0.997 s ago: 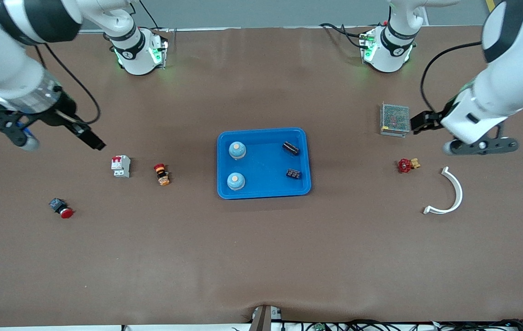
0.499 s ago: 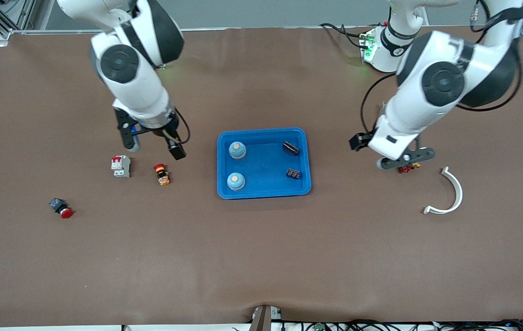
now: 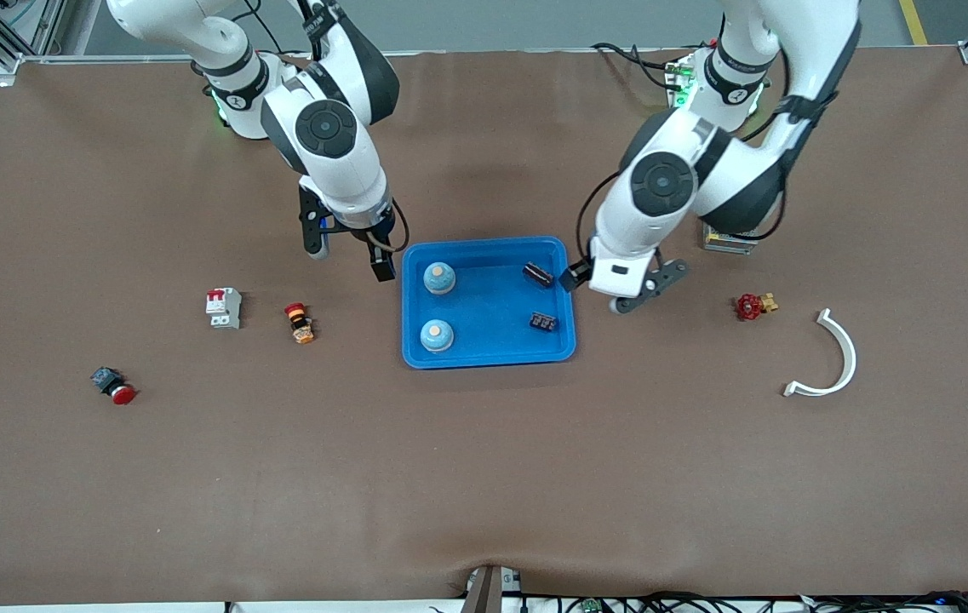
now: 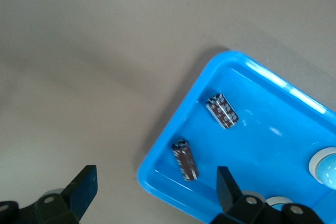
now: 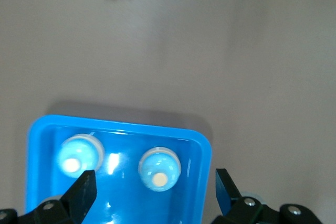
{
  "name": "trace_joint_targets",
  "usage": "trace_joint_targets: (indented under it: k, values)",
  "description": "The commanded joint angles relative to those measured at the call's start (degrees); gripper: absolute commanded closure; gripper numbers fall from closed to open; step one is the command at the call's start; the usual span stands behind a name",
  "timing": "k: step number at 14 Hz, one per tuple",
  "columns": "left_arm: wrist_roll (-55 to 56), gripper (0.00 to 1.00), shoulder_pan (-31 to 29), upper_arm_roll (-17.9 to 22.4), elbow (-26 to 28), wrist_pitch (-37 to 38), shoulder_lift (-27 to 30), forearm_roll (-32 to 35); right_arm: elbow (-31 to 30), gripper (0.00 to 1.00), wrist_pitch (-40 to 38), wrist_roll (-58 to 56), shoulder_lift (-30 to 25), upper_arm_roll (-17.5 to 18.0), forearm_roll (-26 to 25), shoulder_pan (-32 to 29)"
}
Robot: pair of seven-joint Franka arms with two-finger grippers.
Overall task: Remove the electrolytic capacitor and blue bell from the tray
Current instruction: 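Lower the right gripper to a bell while the left gripper lowers to capacitor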
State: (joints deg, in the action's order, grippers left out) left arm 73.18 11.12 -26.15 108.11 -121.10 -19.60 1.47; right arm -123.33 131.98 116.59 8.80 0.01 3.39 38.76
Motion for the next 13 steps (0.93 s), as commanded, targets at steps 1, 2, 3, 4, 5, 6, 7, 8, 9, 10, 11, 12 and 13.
trace_joint_targets:
  k: [1, 2, 3, 4, 5, 6, 7, 8, 9, 10, 11, 12, 13]
  values:
    - [6.9, 0.04, 1.9, 0.0, 0.7, -3.2, -1.7, 0.6, -5.8, 0.00, 5.8, 4.7, -2.7, -0.7, 1.2, 3.2]
    - [9.8, 0.06, 2.7, 0.0, 1.1, -4.3, -2.6, 0.6, -5.8, 0.00, 7.1, 5.2, -1.7, -0.7, 1.2, 3.8]
    - [12.5, 0.07, 3.4, 0.0, 1.4, -5.5, -3.6, 0.7, -5.8, 0.00, 8.0, 5.5, -1.0, -0.7, 1.2, 4.0]
    - [15.3, 0.08, 4.0, 0.0, 1.5, -7.2, -4.6, 0.7, -5.8, 0.00, 9.3, 5.5, -0.1, -0.7, 1.2, 4.0]
    - [17.9, 0.08, 5.0, 0.1, 1.5, -8.9, -6.0, 0.7, -5.7, 0.00, 11.0, 5.5, 1.0, -0.7, 1.2, 4.0]
    - [20.2, 0.09, 5.7, 0.2, 1.5, -10.3, -7.0, 1.8, -5.7, 0.00, 12.7, 5.6, 2.3, -0.7, 1.2, 4.0]
    - [22.7, 0.11, 5.9, 0.1, 1.5, -11.0, -8.1, 3.9, -5.4, 0.00, 14.3, 5.7, 3.8, -0.7, 1.2, 4.0]
    - [25.4, 0.14, 6.0, 0.1, 1.5, -11.1, -9.0, 6.1, -4.8, 0.00, 15.4, 6.0, 5.2, -0.7, 1.1, 4.1]
    - [27.8, 0.15, 6.0, 0.0, 1.3, -11.2, -10.3, 7.7, -3.4, 0.00, 15.7, 6.6, 6.8, -0.7, 1.0, 4.6]
    - [30.0, 0.15, 6.4, 0.0, 1.3, -12.0, -11.1, 8.5, -1.8, 0.00, 15.7, 7.1, 8.8, -0.8, 0.8, 4.8]
    - [31.5, 0.18, 6.9, 0.0, 1.3, -12.5, -11.9, 8.6, -0.3, 0.00, 15.8, 7.7, 10.3, -0.8, 0.7, 4.9]
    - [32.4, 0.20, 7.1, 0.1, 1.3, -12.8, -12.6, 8.6, 1.1, 0.00, 15.8, 8.1, 12.3, -0.9, 0.5, 5.1]
    - [33.1, 0.21, 7.2, 0.1, 1.3, -12.9, -12.7, 8.6, 2.4, 0.00, 15.9, 8.2, 14.0, -1.0, 0.4, 5.2]
